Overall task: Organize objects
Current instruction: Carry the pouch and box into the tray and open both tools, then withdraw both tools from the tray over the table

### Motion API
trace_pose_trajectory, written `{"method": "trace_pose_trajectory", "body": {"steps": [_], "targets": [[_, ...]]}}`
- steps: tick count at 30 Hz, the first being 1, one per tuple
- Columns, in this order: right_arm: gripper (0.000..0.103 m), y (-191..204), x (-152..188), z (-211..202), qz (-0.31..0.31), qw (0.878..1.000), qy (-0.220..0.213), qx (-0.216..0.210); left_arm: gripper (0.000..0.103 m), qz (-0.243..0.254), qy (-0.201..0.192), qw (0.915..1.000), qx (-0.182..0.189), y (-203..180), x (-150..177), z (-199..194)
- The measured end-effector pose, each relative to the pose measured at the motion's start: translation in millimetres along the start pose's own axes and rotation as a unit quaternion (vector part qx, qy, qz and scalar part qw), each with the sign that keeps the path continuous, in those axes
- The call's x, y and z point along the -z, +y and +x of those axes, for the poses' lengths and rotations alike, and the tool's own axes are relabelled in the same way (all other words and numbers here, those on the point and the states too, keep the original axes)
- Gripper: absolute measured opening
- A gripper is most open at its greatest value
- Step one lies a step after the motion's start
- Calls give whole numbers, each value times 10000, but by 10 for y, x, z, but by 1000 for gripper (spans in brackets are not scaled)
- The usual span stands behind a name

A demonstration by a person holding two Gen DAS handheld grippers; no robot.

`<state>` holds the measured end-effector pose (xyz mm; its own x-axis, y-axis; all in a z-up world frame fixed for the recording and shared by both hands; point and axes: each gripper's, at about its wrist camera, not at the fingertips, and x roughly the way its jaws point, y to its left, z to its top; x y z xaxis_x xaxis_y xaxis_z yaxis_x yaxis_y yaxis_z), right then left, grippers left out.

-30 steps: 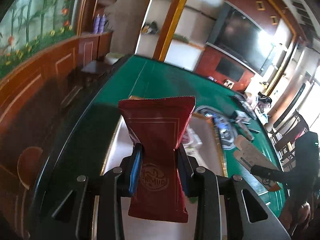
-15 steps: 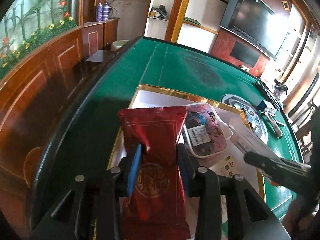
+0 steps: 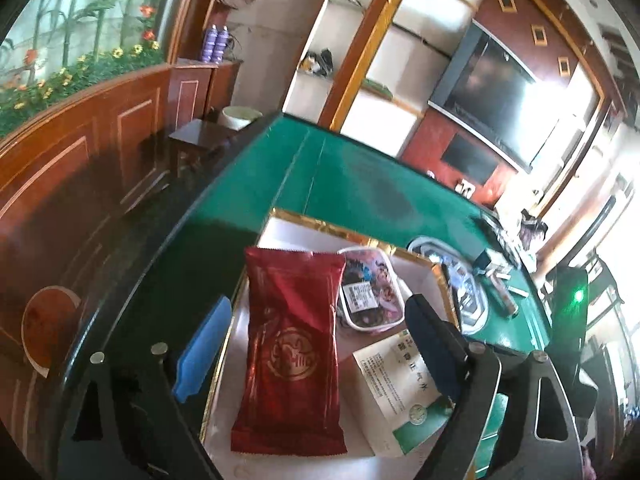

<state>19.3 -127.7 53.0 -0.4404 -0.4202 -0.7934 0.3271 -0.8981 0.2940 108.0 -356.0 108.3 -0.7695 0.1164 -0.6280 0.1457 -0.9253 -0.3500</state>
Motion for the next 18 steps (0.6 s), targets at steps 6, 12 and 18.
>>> {"method": "trace_pose_trajectory", "body": {"steps": [6,12,18], "targets": [[61,-70,106,-653,-329,9951,-852,373,92,52,-266,9996,61,-90,21,-251],[91,-296,368,-1425,-412,9664,-2104,1417,93,552,-373,9974,287,-666,33,-467],[103,-1083,534,-1856,18,9570,-2283,1788,99,1036,-572,9920,436,-1364,223,-662]]}}
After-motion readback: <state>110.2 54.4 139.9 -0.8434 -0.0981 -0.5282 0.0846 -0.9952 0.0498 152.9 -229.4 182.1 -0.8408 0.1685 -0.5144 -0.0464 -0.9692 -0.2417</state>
